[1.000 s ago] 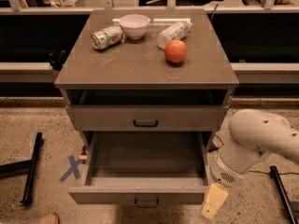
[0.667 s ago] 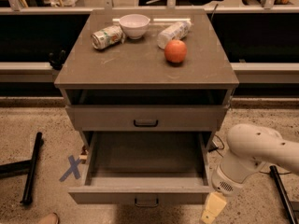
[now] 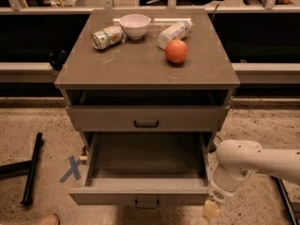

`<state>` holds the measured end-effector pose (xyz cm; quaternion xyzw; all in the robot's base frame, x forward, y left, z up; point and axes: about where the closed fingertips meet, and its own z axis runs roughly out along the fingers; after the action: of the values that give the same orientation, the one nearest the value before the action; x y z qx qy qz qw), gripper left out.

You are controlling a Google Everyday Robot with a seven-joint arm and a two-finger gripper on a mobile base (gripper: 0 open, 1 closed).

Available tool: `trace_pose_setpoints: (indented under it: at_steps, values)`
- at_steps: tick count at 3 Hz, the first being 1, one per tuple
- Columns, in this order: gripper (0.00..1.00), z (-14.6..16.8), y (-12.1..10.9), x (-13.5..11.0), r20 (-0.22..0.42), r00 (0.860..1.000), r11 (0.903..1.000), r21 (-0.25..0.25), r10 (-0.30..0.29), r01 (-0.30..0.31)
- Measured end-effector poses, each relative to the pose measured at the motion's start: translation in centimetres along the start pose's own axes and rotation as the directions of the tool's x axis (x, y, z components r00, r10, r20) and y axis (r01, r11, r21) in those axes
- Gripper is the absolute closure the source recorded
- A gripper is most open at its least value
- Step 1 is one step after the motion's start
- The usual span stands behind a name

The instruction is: Close middle drawer

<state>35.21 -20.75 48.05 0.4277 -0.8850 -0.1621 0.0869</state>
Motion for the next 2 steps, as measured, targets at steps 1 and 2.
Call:
trace_pose_setpoints:
  at_steps: [1, 2]
  values:
    - [0.82, 2.5, -2.7, -1.2, -0.006, 0.999, 0.9978, 0.040, 0.053, -0.053]
    - [1.00, 3.3, -5.5, -3.4, 0.049, 0.991, 0.9850, 0.111, 0.127, -0.132]
